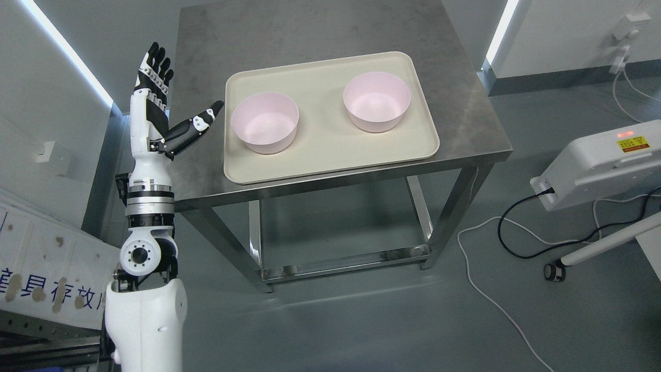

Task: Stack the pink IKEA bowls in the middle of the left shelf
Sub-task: 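Reach the left hand toward the pink bowl nearer the robot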

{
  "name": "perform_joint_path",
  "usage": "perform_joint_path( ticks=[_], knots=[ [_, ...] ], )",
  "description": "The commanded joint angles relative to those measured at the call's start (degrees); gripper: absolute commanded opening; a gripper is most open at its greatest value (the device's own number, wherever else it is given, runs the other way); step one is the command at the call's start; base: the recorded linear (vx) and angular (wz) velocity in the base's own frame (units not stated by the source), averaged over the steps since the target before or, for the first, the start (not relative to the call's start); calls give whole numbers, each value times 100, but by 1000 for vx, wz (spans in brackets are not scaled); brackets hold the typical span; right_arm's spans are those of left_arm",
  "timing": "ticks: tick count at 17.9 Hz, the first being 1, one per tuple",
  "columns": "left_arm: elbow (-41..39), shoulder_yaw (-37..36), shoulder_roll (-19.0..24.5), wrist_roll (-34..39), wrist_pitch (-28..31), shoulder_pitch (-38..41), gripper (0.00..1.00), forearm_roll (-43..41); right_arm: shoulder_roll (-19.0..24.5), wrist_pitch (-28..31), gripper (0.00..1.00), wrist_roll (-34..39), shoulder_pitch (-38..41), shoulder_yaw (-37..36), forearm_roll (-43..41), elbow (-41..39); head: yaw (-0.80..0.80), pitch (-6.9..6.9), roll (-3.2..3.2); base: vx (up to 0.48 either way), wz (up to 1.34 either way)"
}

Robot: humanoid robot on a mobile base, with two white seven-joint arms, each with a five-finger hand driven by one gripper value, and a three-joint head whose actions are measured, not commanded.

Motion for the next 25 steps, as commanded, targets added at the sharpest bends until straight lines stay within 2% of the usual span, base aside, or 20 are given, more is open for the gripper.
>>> perform_joint_path(
  ticks=[1, 4, 8, 10, 13, 16, 19, 22, 25],
  knots=[
    [6, -9, 107, 20, 46, 1, 100, 176, -100, -2, 100, -26, 0, 0, 0, 0, 0, 0, 0, 0, 0],
    [33, -44, 291, -58, 247, -218, 100, 176, -100, -2, 100, -26, 0, 0, 0, 0, 0, 0, 0, 0, 0],
    [234, -343, 1046, -1680, 1055, -964, 100, 167, -100, -2, 100, -26, 0, 0, 0, 0, 0, 0, 0, 0, 0],
    [602, -527, 1415, -2323, 1302, -1456, 99, 62, -100, -2, 100, -26, 0, 0, 0, 0, 0, 0, 0, 0, 0],
    [1069, -1018, 2047, -2651, 1356, -1950, 100, -96, -100, -2, 100, -26, 0, 0, 0, 0, 0, 0, 0, 0, 0],
    [1236, -1353, 2286, -2983, 1618, -2012, 99, -97, -100, -2, 100, -26, 0, 0, 0, 0, 0, 0, 0, 0, 0],
    [1324, -1608, 2305, -3704, 2006, -2118, 97, -132, -100, -2, 100, -26, 0, 0, 0, 0, 0, 0, 0, 0, 0],
    [1622, -1793, 2165, -3750, 2006, -2231, 94, -806, -100, -2, 100, -35, 0, 0, 0, 0, 0, 0, 0, 0, 0],
    [2219, -1872, 1761, -3733, 2006, -2617, 89, -1422, -100, -2, 100, -35, 0, 0, 0, 0, 0, 0, 0, 0, 0]
  ],
)
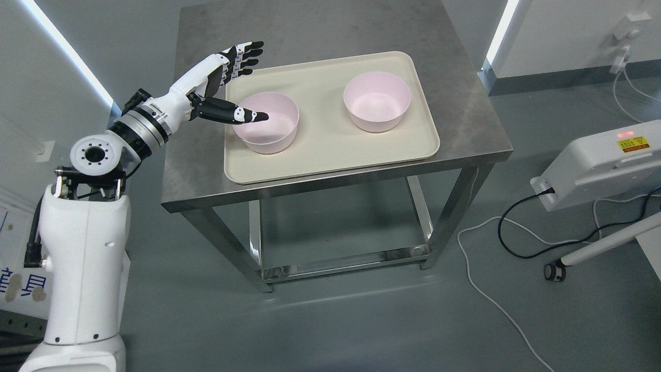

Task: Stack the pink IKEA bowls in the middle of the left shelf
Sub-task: 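Reach the left hand toward the pink bowl nearer the robot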

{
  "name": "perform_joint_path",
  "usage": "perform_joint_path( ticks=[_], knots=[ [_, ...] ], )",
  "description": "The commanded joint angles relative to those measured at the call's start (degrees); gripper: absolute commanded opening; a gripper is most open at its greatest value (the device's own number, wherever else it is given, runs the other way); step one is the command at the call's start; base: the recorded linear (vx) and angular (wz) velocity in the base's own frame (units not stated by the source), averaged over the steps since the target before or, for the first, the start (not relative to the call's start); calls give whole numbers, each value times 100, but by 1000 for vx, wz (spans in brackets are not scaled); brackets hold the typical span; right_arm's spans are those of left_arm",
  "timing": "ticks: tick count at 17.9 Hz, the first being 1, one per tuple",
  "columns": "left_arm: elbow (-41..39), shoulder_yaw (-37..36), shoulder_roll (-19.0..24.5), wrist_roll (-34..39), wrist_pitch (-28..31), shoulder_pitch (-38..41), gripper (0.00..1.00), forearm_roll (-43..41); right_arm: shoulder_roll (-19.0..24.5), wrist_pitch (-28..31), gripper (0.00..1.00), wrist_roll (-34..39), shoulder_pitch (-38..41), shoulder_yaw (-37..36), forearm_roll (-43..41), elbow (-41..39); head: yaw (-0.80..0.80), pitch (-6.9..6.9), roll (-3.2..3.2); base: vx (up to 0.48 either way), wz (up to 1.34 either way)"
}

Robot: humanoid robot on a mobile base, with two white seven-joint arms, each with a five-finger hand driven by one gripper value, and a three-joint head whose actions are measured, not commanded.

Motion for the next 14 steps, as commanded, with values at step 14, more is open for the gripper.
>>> perform_joint_path(
  ticks=[14],
  knots=[
    [1657, -985, -391, 6, -392, -917, 60, -2159, -100, -2, 100, 16, 0, 0, 0, 0, 0, 0, 0, 0, 0]
  ],
)
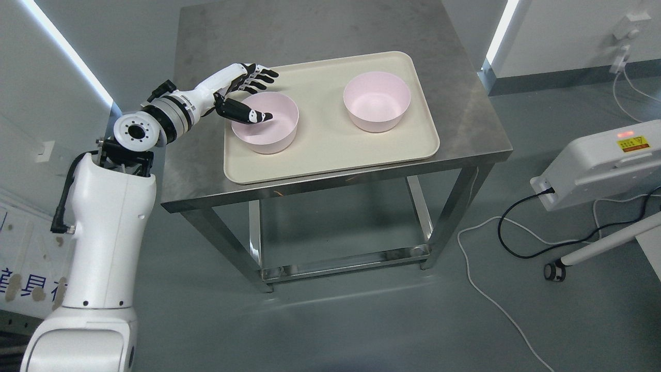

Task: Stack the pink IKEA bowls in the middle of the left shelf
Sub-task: 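Grasp the rim of the nearer pink bowl with the left hand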

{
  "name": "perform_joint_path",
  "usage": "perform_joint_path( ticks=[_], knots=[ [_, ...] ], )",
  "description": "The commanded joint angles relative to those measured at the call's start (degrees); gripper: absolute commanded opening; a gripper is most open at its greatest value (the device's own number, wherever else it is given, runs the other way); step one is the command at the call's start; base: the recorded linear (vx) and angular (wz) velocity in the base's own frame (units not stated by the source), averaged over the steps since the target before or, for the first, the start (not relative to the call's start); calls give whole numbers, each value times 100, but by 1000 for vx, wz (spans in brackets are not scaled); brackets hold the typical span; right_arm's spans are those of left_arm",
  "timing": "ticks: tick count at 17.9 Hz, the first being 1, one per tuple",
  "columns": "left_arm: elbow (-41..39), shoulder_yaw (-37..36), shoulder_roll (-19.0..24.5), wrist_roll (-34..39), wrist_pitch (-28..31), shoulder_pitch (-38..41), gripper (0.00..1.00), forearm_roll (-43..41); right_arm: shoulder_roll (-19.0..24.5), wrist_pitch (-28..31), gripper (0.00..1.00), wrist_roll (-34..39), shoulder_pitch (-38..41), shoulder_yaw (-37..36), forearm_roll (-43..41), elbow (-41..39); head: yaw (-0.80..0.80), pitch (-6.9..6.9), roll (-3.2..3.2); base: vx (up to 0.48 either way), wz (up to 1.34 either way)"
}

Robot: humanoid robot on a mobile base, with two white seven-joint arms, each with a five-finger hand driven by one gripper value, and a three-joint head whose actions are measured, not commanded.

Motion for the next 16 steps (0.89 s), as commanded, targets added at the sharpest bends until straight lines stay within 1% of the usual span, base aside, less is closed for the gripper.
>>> perform_joint_path(
  ticks=[1, 2, 6, 10, 13, 15, 16],
  knots=[
    [573, -425, -156, 4, -392, -232, 57, -581, -100, -4, 100, 2, 0, 0, 0, 0, 0, 0, 0, 0, 0],
    [573, -442, -182, 4, -515, -241, 54, -652, -100, -4, 100, 2, 0, 0, 0, 0, 0, 0, 0, 0, 0],
    [573, -478, -226, 4, -946, -241, 48, -1003, -100, -4, 100, 2, 0, 0, 0, 0, 0, 0, 0, 0, 0],
    [582, -504, -297, 4, -1061, -241, 42, -1171, -100, -4, 100, 2, 0, 0, 0, 0, 0, 0, 0, 0, 0],
    [626, -452, -305, 4, -1245, -241, 26, -1171, -100, -4, 100, 2, 0, 0, 0, 0, 0, 0, 0, 0, 0],
    [652, -408, -367, 4, -1368, -241, 20, -1171, -100, -4, 100, 2, 0, 0, 0, 0, 0, 0, 0, 0, 0],
    [652, -355, -410, 4, -1386, -241, 15, -1162, -100, -4, 100, 2, 0, 0, 0, 0, 0, 0, 0, 0, 0]
  ],
)
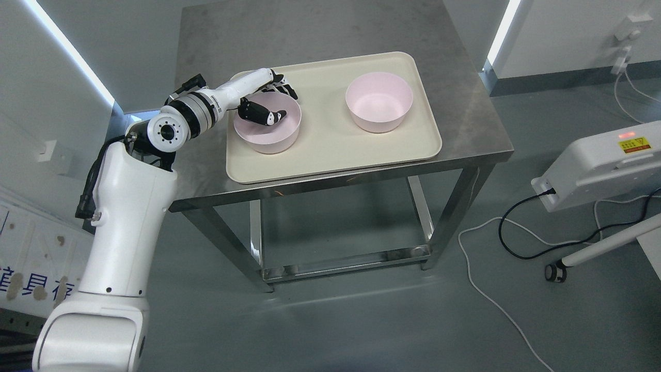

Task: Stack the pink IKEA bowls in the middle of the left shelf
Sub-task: 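Grasp the rim of the nearer pink bowl with the left hand, then lift the pink bowl and carry it over the other pink bowl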

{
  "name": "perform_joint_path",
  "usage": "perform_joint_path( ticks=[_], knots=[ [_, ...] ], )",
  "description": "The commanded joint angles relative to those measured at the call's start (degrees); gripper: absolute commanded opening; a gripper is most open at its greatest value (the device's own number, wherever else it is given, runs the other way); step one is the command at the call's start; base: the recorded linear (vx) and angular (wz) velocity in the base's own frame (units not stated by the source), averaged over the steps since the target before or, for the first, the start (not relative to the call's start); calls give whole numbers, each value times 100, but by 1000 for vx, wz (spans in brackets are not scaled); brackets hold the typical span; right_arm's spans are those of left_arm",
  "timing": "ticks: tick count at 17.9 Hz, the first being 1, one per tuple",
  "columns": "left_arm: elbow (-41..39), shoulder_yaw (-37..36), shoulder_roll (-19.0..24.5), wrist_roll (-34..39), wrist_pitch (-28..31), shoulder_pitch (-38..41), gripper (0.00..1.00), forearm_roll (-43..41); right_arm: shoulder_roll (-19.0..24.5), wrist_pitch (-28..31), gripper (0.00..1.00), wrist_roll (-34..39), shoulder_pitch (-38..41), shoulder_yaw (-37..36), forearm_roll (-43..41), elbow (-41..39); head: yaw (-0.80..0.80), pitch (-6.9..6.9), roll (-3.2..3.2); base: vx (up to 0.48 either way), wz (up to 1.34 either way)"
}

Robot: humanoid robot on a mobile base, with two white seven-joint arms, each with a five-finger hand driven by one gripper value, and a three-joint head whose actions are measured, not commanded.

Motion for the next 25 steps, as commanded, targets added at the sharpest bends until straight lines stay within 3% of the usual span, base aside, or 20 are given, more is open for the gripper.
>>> perform_joint_path(
  ticks=[1, 4, 11, 18, 19, 23, 25],
  knots=[
    [186, 72, -232, -35, -122, -5, 11, -94, -100, -4, 100, 0, 0, 0, 0, 1, 0, 0, 0, 0, 0],
    [186, 274, -337, -35, -297, -5, 1, -94, -100, -4, 100, 0, 0, 0, 0, 1, 0, 0, 0, 0, 0],
    [186, 977, -653, -114, -351, -505, 1, 133, -100, -4, 100, -8, 0, 0, 0, 1, 0, 0, 0, 0, 0],
    [98, 1058, -1266, -123, -298, -883, 1, 336, -100, -4, 100, 0, 0, 0, 0, 1, 0, 0, 0, 0, 0],
    [72, 936, -1266, -123, -333, -980, 1, 336, -100, -4, 100, 0, 0, 0, 0, 1, 0, 0, 0, 0, 0],
    [80, -1073, -1266, 43, -316, -1217, 1, 1003, -100, -4, 100, 0, 0, 0, 0, 1, 0, 0, 0, 0, 0],
    [106, -2189, -1266, 481, -333, -1235, 1, 1083, -100, -4, 100, -8, 0, 0, 0, 1, 0, 0, 0, 0, 0]
  ],
)
